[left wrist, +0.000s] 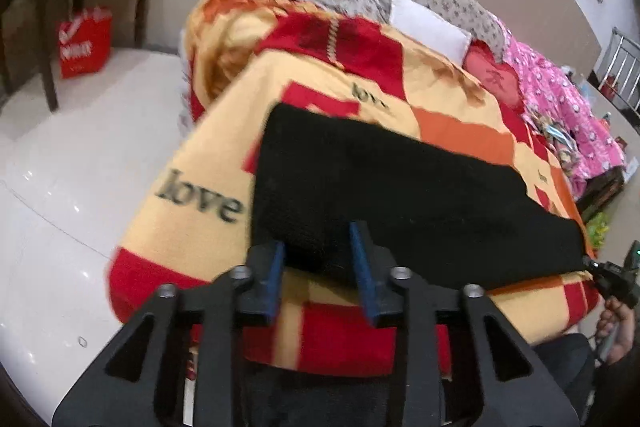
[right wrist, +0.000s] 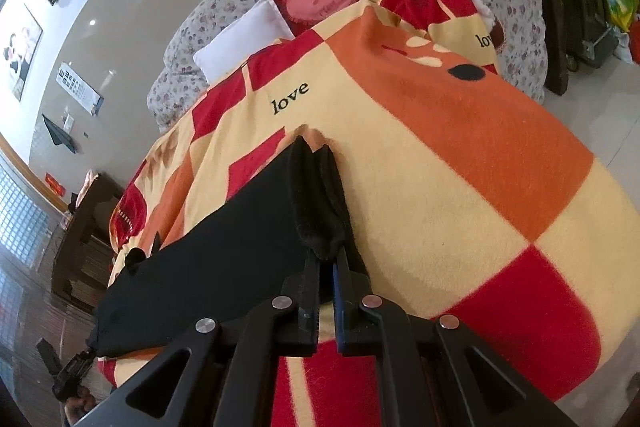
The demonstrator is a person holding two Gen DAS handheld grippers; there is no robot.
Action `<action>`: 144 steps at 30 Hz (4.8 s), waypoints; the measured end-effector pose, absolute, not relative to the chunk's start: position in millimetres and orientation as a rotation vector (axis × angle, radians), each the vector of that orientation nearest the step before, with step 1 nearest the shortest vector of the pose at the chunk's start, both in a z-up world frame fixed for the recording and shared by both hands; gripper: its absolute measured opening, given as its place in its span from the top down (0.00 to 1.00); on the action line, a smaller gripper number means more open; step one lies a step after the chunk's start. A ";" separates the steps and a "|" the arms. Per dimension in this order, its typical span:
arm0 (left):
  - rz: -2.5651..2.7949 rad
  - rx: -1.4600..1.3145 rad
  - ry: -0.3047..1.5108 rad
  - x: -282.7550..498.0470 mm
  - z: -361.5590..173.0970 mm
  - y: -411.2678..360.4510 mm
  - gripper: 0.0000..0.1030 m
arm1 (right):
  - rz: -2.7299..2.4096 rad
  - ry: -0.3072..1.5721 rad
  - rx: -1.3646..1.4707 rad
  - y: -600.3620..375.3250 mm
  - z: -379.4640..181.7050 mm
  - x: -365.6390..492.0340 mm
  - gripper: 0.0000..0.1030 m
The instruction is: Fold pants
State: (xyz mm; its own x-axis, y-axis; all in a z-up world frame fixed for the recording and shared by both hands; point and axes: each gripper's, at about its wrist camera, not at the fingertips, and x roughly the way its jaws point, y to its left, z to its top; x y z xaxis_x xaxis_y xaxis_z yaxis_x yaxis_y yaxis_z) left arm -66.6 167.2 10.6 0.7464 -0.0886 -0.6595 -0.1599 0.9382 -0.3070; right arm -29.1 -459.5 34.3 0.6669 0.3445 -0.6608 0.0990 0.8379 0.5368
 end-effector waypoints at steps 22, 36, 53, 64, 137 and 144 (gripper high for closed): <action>0.031 -0.094 0.697 -47.5 -2.4 118.7 0.62 | 0.714 0.704 0.016 -177.0 100.1 18.2 0.93; -0.008 -0.145 0.657 -46.7 25.1 125.5 0.62 | 0.615 0.950 -0.034 -123.9 48.4 90.5 1.00; 0.034 -0.280 0.718 5.8 36.3 117.6 0.63 | 0.702 0.830 0.098 -120.6 80.2 62.1 0.97; -0.050 -0.169 0.764 9.0 1.7 51.1 0.59 | 0.599 0.942 0.369 -233.8 36.1 75.0 0.98; -0.114 0.025 0.731 -2.1 0.3 0.6 0.23 | 0.534 0.770 -0.136 -199.8 69.4 -23.8 0.89; -0.103 0.015 0.744 0.2 -2.6 0.2 0.21 | 0.497 0.816 -0.114 -195.3 47.9 -15.1 0.87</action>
State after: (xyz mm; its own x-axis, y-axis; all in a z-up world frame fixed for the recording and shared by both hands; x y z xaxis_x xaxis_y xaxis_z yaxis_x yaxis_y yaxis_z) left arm 0.2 0.2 -2.6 0.7311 -0.0885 -0.6765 0.0992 0.9948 -0.0230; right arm -15.1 -195.3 47.9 0.5774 0.3808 -0.7222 -0.4670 0.8796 0.0904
